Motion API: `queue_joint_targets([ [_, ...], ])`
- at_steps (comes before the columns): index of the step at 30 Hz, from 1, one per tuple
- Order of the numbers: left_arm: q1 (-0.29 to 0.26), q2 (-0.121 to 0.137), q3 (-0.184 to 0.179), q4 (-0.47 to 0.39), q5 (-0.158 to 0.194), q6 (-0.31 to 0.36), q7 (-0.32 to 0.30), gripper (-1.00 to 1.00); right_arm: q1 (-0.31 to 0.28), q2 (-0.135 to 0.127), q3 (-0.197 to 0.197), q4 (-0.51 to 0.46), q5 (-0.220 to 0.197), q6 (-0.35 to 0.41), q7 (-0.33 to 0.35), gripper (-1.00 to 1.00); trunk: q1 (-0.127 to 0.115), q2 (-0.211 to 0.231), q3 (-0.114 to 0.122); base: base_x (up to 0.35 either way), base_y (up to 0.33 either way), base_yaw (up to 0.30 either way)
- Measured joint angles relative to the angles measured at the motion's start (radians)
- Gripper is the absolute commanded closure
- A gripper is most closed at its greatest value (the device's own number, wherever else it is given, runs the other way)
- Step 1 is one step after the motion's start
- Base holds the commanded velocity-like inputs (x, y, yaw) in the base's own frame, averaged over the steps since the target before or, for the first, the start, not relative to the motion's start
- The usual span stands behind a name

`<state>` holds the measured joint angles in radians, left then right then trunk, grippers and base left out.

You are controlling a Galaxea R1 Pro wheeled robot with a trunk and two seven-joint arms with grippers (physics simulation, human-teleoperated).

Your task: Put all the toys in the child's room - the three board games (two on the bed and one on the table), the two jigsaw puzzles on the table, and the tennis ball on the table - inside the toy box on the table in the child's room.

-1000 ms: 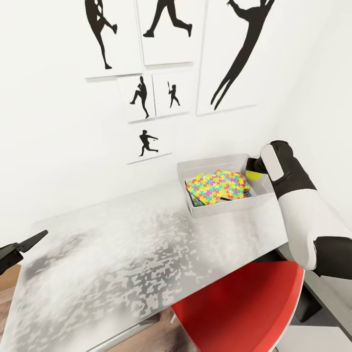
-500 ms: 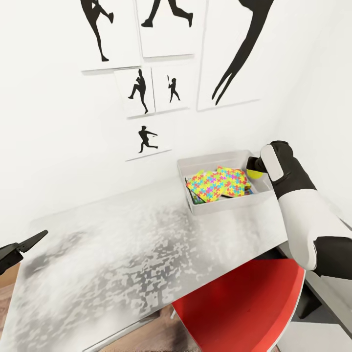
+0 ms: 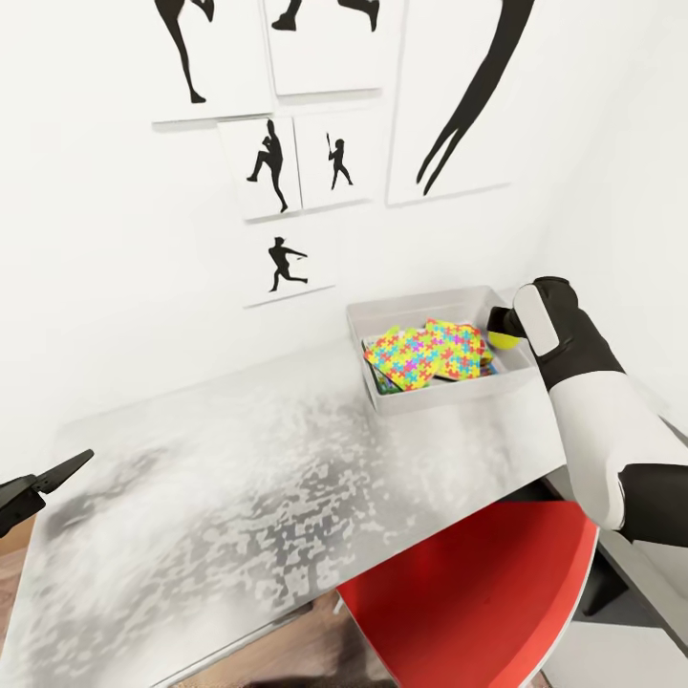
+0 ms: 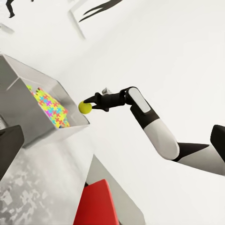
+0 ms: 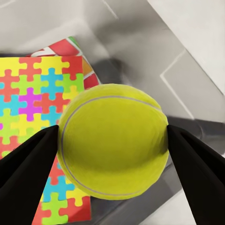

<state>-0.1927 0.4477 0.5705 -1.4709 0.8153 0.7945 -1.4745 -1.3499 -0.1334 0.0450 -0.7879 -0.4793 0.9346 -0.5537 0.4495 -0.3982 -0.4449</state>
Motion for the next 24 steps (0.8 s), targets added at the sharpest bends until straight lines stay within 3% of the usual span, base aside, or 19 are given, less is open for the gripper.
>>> queue_joint_targets([
  [12, 0.0, 0.0, 0.0, 0.0, 0.0, 0.0, 0.0, -1.0, 0.001, 0.001, 0.001, -0.001, 0.001, 0.002, -0.001, 1.0, 0.0, 0.0, -0.003, 0.0, 0.0, 0.0],
  [13, 0.0, 0.001, 0.0, 0.0, 0.0, 0.0, 0.0, -1.0, 0.001, 0.001, 0.001, -0.001, 0.0, 0.002, -0.002, -1.0, 0.0, 0.0, -0.003, 0.0, 0.0, 0.0],
  [24, 0.0, 0.002, 0.001, 0.001, -0.001, 0.0, 0.0, -1.0, 0.0, 0.0, -0.001, -0.001, 0.0, 0.005, -0.001, -1.0, 0.0, 0.0, -0.003, 0.0, 0.0, 0.0],
])
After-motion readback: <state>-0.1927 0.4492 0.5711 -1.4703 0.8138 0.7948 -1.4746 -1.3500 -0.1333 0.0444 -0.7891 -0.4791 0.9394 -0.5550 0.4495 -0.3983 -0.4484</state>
